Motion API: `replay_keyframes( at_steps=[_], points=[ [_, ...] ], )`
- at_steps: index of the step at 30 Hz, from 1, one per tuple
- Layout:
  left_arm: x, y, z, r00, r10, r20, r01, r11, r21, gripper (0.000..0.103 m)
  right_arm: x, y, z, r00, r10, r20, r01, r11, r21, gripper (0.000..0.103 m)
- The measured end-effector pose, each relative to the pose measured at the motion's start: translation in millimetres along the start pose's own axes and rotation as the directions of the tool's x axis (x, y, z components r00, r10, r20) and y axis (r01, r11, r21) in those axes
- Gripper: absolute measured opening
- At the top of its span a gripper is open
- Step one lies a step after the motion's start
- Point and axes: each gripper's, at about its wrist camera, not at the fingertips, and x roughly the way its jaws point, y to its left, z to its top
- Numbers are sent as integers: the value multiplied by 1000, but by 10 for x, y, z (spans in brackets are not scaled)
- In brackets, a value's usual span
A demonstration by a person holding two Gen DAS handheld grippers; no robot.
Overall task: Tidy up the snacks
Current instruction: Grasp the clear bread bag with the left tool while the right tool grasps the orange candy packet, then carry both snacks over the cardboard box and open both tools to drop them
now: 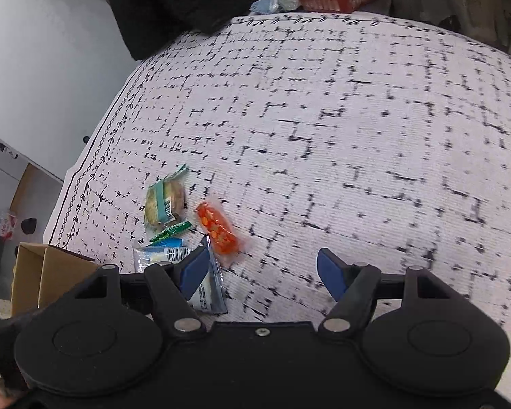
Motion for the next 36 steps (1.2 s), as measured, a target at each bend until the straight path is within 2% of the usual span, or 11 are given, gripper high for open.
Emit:
replay_keyframes(
  at_steps=[2, 8, 17, 19, 20, 21, 23, 26, 36],
  points=[
    [-37, 49, 4, 1000, -1, 7, 1, 1000, -11, 32, 79, 56, 15, 1000, 1, -8, -1, 1000, -7, 69],
    [-142, 160, -2, 1000, -11, 19, 11, 1000, -27, 23, 251, 179, 62, 1000, 7, -24, -8, 1000, -26, 69],
    [-292, 296, -58, 999, -25, 24, 27, 997, -71, 19, 494, 330, 141, 999, 1, -38, -3, 999, -54, 68],
    [-323, 325, -64, 999, -24, 25, 26, 996, -86, 18, 548, 370, 125, 999, -22, -48, 18, 997, -74, 60],
    [-344, 335, -70, 999, -21, 30, 23, 996, -89, 18, 564, 401, 112, 998, -43, -46, 38, 995, -96, 53],
    [-362, 344, -72, 999, -18, 34, 21, 996, -92, 18, 573, 429, 100, 997, -61, -44, 55, 991, -120, 40],
    [-400, 366, -77, 999, -15, 42, 19, 995, -101, 17, 573, 444, 89, 996, -73, -48, 66, 988, -140, 32],
    [-460, 388, -81, 999, -10, 53, 16, 993, -117, 17, 525, 414, 83, 996, -44, -75, 35, 992, -119, 21],
    [-716, 356, -139, 995, -10, 100, 23, 991, -131, 16, 148, 443, -88, 998, -9, -62, 1, 993, -120, 19]
  ],
)
